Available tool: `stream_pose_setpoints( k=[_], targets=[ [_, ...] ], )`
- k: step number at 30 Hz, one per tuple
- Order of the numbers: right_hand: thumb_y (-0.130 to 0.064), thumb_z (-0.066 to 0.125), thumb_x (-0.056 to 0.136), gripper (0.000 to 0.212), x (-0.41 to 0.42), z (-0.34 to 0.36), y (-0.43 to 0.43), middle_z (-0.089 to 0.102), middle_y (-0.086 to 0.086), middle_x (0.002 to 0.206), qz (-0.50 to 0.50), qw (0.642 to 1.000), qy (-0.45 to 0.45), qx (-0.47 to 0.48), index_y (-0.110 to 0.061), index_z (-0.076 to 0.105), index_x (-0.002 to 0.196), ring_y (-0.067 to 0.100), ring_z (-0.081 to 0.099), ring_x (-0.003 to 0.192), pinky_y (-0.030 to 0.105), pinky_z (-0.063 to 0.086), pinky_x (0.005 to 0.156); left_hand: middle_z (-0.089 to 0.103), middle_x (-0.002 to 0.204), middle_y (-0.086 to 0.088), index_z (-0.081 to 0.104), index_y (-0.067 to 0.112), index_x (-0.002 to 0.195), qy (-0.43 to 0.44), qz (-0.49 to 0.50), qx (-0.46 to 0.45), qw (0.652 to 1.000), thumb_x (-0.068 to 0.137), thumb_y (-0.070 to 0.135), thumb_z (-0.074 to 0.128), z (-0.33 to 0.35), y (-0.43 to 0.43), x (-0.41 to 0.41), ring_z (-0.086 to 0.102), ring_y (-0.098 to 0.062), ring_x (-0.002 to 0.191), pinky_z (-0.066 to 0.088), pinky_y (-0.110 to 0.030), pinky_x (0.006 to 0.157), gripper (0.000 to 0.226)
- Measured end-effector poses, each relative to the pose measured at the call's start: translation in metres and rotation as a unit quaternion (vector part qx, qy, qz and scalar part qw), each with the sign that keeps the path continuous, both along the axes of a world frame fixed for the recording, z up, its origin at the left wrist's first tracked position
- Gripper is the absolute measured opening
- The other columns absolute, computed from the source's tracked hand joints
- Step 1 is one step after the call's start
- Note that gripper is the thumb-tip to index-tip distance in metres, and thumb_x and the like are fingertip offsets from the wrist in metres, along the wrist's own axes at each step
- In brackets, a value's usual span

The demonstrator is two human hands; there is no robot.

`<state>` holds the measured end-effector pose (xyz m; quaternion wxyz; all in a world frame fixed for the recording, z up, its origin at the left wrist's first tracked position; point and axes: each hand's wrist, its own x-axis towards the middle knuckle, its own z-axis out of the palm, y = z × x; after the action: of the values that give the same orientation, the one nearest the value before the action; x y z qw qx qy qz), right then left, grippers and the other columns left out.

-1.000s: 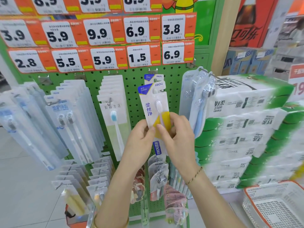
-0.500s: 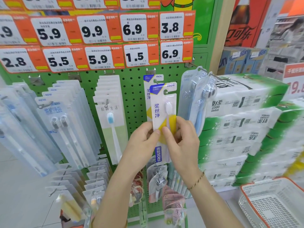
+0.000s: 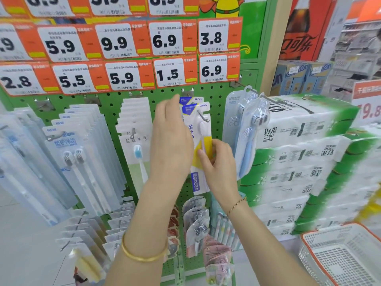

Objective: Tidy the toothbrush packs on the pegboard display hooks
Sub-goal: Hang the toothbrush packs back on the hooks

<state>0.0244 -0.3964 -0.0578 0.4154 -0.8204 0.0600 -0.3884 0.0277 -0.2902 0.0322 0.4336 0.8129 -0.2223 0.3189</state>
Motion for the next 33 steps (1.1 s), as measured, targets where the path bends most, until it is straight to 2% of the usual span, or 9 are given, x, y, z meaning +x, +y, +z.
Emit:
stream_pose_setpoints(
  k=[3,6,9,11,13,19,25,30,33],
  targets=[
    [-0.025,0.057,0.093,0.029,0.001,0.0,-0.001,0.045,-0.003,0.099,0.007,1.0,0.016,0.002,-0.009,0.052,0.117,0.0,0.037,0.084,0.017,0.031,0.072,0.046,0.132,-0.013,0.046,0.006,0.136,-0.023,0.023,0.059,0.998,0.091,-0.005,0.037,0.032,-0.005,0.022,0.042,-0.026,0.123,0.032,-0.028,0.096,0.048],
    [-0.031,0.057,0.093,0.043,-0.003,0.0,-0.002,0.047,0.001,0.112,0.022,0.999,0.04,0.007,-0.009,0.046,0.129,0.007,0.043,0.095,0.023,0.039,0.083,0.053,0.127,-0.013,0.056,0.008,0.128,0.009,0.059,0.151,0.987,0.093,0.0,0.041,0.05,-0.008,0.045,0.047,-0.029,0.119,0.04,-0.039,0.092,0.038],
    [-0.035,0.051,0.096,0.051,-0.01,0.001,-0.002,0.043,0.002,0.123,0.024,0.999,0.047,-0.004,-0.009,0.037,0.138,0.006,0.041,0.106,0.018,0.035,0.087,0.06,0.126,-0.01,0.062,0.012,0.121,0.062,0.066,0.201,0.975,0.092,0.0,0.046,0.062,-0.009,0.06,0.053,-0.029,0.115,0.047,-0.041,0.09,0.035],
    [-0.034,0.047,0.097,0.052,-0.014,0.003,-0.003,0.041,0.002,0.127,0.019,0.999,0.044,-0.015,-0.009,0.034,0.14,0.007,0.04,0.114,0.014,0.03,0.086,0.063,0.123,-0.007,0.065,0.016,0.119,0.108,0.055,0.207,0.971,0.092,0.001,0.051,0.071,-0.009,0.065,0.057,-0.028,0.112,0.049,-0.04,0.092,0.034],
    [-0.032,0.047,0.097,0.05,-0.019,0.006,-0.003,0.041,0.004,0.127,0.011,0.999,0.03,-0.024,-0.008,0.034,0.139,0.008,0.04,0.115,0.012,0.027,0.084,0.066,0.114,-0.007,0.07,0.016,0.107,0.135,0.033,0.206,0.969,0.091,0.005,0.056,0.077,-0.008,0.068,0.06,-0.026,0.104,0.051,-0.04,0.091,0.025],
    [-0.031,0.046,0.097,0.047,-0.026,0.016,-0.001,0.038,-0.004,0.119,0.006,0.999,0.007,-0.033,-0.01,0.035,0.138,0.021,0.052,0.099,0.017,0.03,0.078,0.068,0.108,-0.002,0.074,0.017,0.095,0.179,0.007,0.201,0.963,0.087,0.008,0.065,0.082,-0.011,0.076,0.062,-0.021,0.096,0.051,-0.038,0.088,0.015],
    [-0.032,0.045,0.098,0.048,-0.031,0.019,0.0,0.041,0.004,0.125,0.013,0.999,0.005,-0.041,-0.01,0.035,0.139,0.018,0.048,0.106,0.023,0.035,0.081,0.068,0.109,-0.004,0.072,0.015,0.096,0.154,0.021,0.194,0.969,0.089,0.005,0.059,0.078,-0.011,0.076,0.062,-0.024,0.095,0.052,-0.036,0.082,0.017],
    [-0.03,0.046,0.098,0.048,-0.035,0.021,0.002,0.04,0.005,0.127,0.018,0.999,0.002,-0.049,-0.009,0.035,0.139,0.006,0.039,0.107,0.015,0.029,0.079,0.066,0.108,-0.005,0.068,0.017,0.097,0.11,0.054,0.179,0.976,0.09,0.004,0.053,0.069,-0.007,0.071,0.059,-0.026,0.097,0.048,-0.035,0.073,0.021],
    [-0.03,0.046,0.097,0.049,-0.036,0.02,0.003,0.04,0.006,0.127,0.016,0.998,0.008,-0.053,-0.008,0.034,0.14,0.009,0.041,0.109,0.012,0.027,0.079,0.061,0.11,-0.008,0.063,0.015,0.104,0.083,0.097,0.193,0.973,0.091,0.002,0.048,0.062,-0.004,0.067,0.056,-0.029,0.099,0.038,-0.034,0.067,0.024]
  ],
)
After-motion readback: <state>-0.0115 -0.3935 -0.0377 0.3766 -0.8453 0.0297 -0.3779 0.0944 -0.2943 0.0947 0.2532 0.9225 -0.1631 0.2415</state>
